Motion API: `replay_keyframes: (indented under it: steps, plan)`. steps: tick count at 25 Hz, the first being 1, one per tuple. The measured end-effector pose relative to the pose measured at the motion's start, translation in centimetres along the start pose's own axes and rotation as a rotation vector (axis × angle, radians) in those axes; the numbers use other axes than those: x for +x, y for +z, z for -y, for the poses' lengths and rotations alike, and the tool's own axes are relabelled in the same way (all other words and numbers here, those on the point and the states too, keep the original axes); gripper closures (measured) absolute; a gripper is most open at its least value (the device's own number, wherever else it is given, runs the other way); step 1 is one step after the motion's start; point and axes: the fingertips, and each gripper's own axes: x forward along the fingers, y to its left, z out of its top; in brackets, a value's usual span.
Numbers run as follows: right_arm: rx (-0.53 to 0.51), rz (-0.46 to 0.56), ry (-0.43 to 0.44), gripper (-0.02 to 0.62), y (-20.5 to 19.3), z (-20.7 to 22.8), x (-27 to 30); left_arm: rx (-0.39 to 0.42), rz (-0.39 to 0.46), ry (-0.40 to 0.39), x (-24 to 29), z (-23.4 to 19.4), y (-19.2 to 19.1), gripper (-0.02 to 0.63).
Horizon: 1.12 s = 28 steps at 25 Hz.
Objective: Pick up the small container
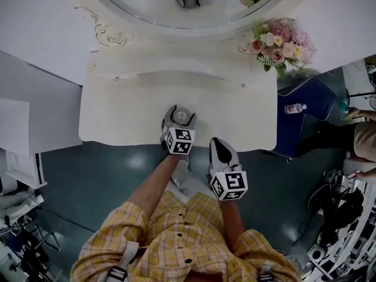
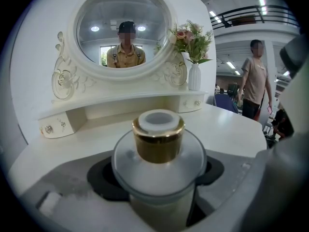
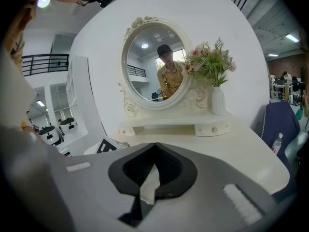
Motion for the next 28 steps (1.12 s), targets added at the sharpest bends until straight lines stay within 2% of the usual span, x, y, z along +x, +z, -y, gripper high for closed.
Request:
replay_keyframes:
  steps: [4, 18, 28]
  plan:
    - [0.002, 0.003, -0.008, 0.594, 0.1, 0.1, -0.2, 0.008, 0.0, -0.02, -0.3, 0.2, 0.1, 0.265]
    - [-0.016, 0.033, -0.001, 0.594, 1.5, -1.8, -0.1, -0.061, 0.04, -0.03, -3.1, -1.6, 2.7, 0.264]
    - [-0.025, 0.072, -0.023, 0.594, 3.1, -3.5, -1.1, -0.045, 0.081, -0.044, -7.1, -2.7, 4.8, 0.264]
